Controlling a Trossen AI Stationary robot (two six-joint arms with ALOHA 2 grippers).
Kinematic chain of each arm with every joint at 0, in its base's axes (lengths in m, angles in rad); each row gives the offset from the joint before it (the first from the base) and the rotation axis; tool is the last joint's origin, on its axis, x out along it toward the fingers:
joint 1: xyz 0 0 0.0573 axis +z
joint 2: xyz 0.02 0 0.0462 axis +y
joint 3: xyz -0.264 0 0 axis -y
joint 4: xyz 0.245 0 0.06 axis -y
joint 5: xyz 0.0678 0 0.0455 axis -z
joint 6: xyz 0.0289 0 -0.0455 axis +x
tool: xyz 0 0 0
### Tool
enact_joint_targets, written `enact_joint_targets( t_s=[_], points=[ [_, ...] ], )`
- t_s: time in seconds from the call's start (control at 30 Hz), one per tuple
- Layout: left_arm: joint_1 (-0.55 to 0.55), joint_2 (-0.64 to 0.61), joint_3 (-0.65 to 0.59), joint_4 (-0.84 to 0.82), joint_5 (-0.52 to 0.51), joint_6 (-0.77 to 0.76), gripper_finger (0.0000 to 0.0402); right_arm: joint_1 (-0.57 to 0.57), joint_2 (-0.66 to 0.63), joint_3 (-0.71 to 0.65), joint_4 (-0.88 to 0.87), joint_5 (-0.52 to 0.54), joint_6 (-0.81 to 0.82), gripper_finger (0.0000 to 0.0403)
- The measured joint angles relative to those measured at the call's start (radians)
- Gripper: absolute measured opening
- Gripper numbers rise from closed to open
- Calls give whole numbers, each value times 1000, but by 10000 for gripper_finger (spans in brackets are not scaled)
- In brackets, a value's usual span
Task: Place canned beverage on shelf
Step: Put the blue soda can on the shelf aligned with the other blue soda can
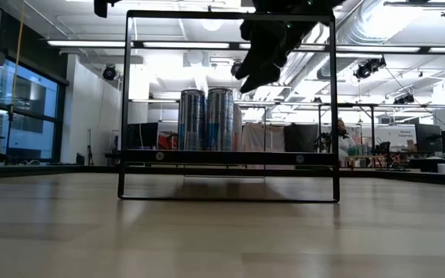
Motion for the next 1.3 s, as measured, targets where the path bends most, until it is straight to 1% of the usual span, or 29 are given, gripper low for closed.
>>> enact_joint_targets(
  t_s=[0.07, 0.17, 0.27, 0.33, 0.4, 0.5, 0.87, 0.97, 1.1, 1.3],
  points=[
    [0, 0, 0, 0, 6, 0, 278, -7, -8, -30, 43, -37, 19, 326],
    [0, 0, 0, 0, 13, 1, 278, -10, -9, -35, 51, -38, 7, 326],
    [0, 0, 0, 0, 13, 24, 278, -10, -10, -35, 50, 0, -60, 326],
    [0, 0, 0, 0, 13, 46, 278, -10, -10, -35, 46, 45, -87, 326],
    [0, 0, 0, 0, 13, 62, 278, -10, -10, -35, 42, 87, -82, 326],
    [0, 0, 0, 0, 13, 72, 278, -11, -10, -33, 42, 106, -45, 326],
    [0, 0, 0, 0, 13, 78, 278, -10, -10, 57, 41, 110, -26, 326],
    [0, 0, 0, 0, 13, 88, 278, -10, -10, 64, 33, 104, -26, 326],
    [0, 0, 0, 0, 14, 88, 278, -10, -8, 65, 21, 61, -8, 326],
    [0, 0, 0, -1, 15, 89, 278, -10, -6, 65, 16, 60, -1, 326]
  ],
)
